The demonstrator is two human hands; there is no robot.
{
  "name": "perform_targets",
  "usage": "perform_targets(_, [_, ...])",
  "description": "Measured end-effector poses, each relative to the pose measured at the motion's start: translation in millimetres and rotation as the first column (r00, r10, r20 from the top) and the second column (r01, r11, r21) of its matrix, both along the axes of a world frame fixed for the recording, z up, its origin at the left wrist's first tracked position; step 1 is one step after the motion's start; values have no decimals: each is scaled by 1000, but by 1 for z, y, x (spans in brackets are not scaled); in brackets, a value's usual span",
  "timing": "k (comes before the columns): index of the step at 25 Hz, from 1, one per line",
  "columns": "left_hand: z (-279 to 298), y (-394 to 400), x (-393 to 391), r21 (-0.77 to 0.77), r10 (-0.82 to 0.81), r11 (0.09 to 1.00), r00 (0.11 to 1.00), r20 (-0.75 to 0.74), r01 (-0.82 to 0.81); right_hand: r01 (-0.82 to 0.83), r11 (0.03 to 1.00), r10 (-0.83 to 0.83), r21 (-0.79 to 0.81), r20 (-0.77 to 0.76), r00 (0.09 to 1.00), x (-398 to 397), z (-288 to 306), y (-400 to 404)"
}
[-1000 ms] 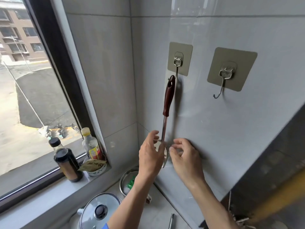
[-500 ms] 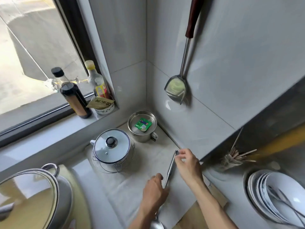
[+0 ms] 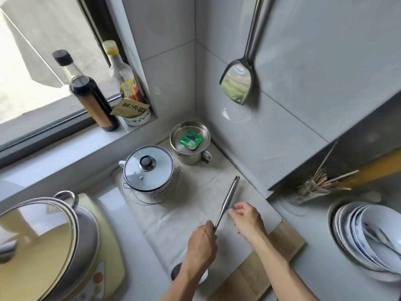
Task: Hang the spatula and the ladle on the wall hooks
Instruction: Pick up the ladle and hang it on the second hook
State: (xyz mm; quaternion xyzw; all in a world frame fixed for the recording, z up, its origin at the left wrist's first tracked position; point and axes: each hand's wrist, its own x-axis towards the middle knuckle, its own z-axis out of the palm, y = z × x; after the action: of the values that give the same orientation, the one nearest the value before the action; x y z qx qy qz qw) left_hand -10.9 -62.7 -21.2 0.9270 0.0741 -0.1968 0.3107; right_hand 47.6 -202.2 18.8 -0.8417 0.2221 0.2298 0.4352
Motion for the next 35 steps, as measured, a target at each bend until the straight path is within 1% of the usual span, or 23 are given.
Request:
perform_targets(2, [12,7,-6,-11,4,1000,998,67,-3,79,987,-80,137,7,997,3,7,11])
perform_targets(3, [18,7,-9,-19,9,1000,995,97,-8,124,975,-130,182,21,991,5,10,15])
perform_targets(5, [34,14,-16,-32,22,999,987,160,-17,175,954,-205,244,105,973,7,23,25])
perform_targets(6, [42,17,-18,-42,39,999,980,197,-31,167,945,-220,282,168,961,8,31,28])
perform_targets(9, [70,27,-14,-75,118,992,943,311,-99,68,923,-217,378,369,904,16,72,40])
perform_targets(11, [95,28,-4,-116,181,982,904,388,-147,19,911,-234,413,477,847,21,106,47])
perform_targets(13, [126,25,5,-172,200,976,871,449,-136,-22,902,-257,432,576,776,24,145,49])
perform_targets(16, [158,18,27,-196,207,974,818,537,-118,-64,928,-225,368,687,691,36,191,47])
perform_targets(20, [215,7,59,-249,190,968,711,677,-21,-78,954,-207,289,824,528,48,265,35])
perform_targets(22, [245,-4,77,-248,182,969,660,729,8,-85,962,-194,260,868,457,55,297,26])
perform_targets(25, [275,-16,99,-257,172,965,628,759,47,-75,975,-165,209,907,387,66,332,15])
perform_targets(27, [291,-23,110,-239,154,969,603,783,64,-56,982,-147,178,923,357,75,349,11])
perform_targets(30, [303,-33,119,-250,163,966,589,792,69,-42,985,-140,164,929,342,84,363,5])
perform_targets(35, [303,-42,131,-271,173,960,616,768,68,-44,986,-136,161,928,347,96,360,-7])
